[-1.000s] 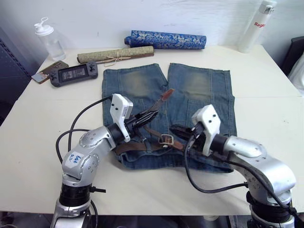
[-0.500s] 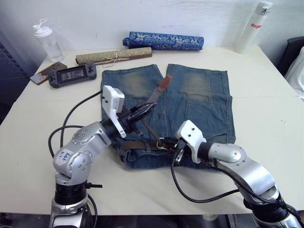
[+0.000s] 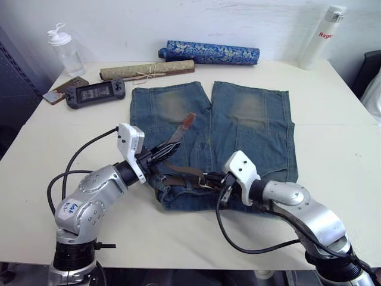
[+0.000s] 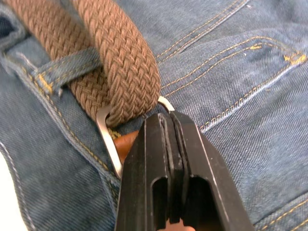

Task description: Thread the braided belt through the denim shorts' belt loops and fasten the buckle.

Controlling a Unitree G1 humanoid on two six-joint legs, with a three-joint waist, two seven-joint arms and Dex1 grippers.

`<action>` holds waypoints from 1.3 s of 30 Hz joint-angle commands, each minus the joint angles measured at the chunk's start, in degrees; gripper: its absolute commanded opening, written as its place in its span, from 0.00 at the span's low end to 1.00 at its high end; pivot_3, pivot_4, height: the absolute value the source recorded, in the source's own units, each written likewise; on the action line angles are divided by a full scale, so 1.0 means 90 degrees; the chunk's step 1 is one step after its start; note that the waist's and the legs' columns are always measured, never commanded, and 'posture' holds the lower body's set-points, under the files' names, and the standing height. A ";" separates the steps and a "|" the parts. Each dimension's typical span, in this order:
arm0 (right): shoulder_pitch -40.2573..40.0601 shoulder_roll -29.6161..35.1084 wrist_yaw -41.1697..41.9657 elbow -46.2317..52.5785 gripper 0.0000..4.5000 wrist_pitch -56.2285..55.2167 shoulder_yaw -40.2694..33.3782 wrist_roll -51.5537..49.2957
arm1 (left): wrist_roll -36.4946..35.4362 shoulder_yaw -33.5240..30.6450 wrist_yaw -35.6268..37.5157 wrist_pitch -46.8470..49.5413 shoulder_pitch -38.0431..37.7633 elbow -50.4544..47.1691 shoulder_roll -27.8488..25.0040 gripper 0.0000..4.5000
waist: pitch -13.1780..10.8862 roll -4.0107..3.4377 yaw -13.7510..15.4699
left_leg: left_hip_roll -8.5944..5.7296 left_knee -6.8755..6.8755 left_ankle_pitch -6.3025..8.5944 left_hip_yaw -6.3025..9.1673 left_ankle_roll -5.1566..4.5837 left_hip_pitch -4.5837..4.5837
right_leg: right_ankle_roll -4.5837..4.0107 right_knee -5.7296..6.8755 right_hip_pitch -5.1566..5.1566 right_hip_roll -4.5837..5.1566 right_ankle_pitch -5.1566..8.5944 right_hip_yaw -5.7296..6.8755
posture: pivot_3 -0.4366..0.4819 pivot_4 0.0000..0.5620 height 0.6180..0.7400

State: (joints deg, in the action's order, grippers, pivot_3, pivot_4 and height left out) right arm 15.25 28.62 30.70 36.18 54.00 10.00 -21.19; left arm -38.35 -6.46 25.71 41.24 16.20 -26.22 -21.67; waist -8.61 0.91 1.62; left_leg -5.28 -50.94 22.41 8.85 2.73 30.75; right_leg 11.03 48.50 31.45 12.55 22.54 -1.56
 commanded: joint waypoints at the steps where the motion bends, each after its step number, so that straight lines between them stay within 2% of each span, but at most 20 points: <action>1: 0.0065 -0.0020 0.0048 0.0416 0.01 0.0306 -0.0502 -0.0488 | 0.0138 0.0112 0.0013 -0.0250 0.0020 -0.0004 0.0060 0.00 | -0.0005 -0.0002 -0.0003 | 0.0000 0.0000 0.0001 -0.0001 -0.0001 0.0001 | 0.0002 0.0000 0.0002 0.0000 -0.0001 0.0000 | 0.48 0.27 0.16; 7: 0.0102 -0.0062 -0.0125 0.0703 0.01 0.0656 -0.1082 -0.0977 | 0.0177 0.0204 0.0031 -0.0313 0.0006 0.0070 0.0144 0.00 | -0.0009 -0.0007 -0.0014 | 0.0003 0.0003 0.0001 -0.0001 -0.0002 0.0007 | 0.0006 -0.0002 0.0012 0.0000 -0.0003 -0.0003 | 0.48 0.27 0.16; 11: 0.0027 0.0190 -0.0081 0.0859 0.01 0.0839 -0.1237 -0.1204 | 0.0186 0.0230 0.0047 -0.0324 0.0009 0.0095 0.0139 0.00 | -0.0011 -0.0009 -0.0011 | 0.0003 0.0003 0.0001 -0.0002 -0.0002 0.0007 | 0.0004 -0.0005 0.0011 0.0000 -0.0002 -0.0002 | 0.48 0.27 0.16; 17: -0.0199 0.0476 -0.0138 0.0833 0.01 0.0809 -0.0804 -0.1103 | 0.0176 0.0196 -0.0010 -0.0320 -0.0025 0.0083 0.0132 0.00 | -0.0013 -0.0009 -0.0014 | 0.0003 0.0006 0.0001 -0.0003 -0.0002 0.0009 | 0.0004 -0.0010 0.0011 0.0000 -0.0002 -0.0002 | 0.48 0.27 0.16; 25: -0.0210 0.0453 -0.0306 0.0619 0.01 0.0582 -0.0428 -0.0883 | 0.0166 0.0132 -0.0037 -0.0299 -0.0057 0.0017 0.0050 0.00 | -0.0014 -0.0008 -0.0009 | 0.0003 0.0006 0.0001 -0.0002 -0.0002 0.0009 | 0.0004 -0.0015 0.0011 0.0001 -0.0002 -0.0003 | 0.48 0.27 0.16; 39: 0.0294 0.0334 -0.0359 0.0464 0.01 0.0556 0.0176 -0.0782 | 0.0205 0.0115 -0.0084 -0.0321 -0.0051 0.0092 0.0024 0.00 | -0.0016 -0.0009 -0.0010 | 0.0003 0.0008 0.0001 0.0000 -0.0002 0.0010 | 0.0004 -0.0017 0.0011 0.0001 -0.0002 -0.0003 | 0.48 0.27 0.16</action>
State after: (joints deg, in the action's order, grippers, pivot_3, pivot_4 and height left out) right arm 16.63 31.17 27.31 40.01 59.04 9.28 -29.05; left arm -36.74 -4.33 25.07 39.45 15.52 -24.11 -20.91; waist -8.76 0.83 1.54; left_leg -5.26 -50.87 22.42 8.85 2.71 30.84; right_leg 11.06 48.34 31.55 12.56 22.52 -1.59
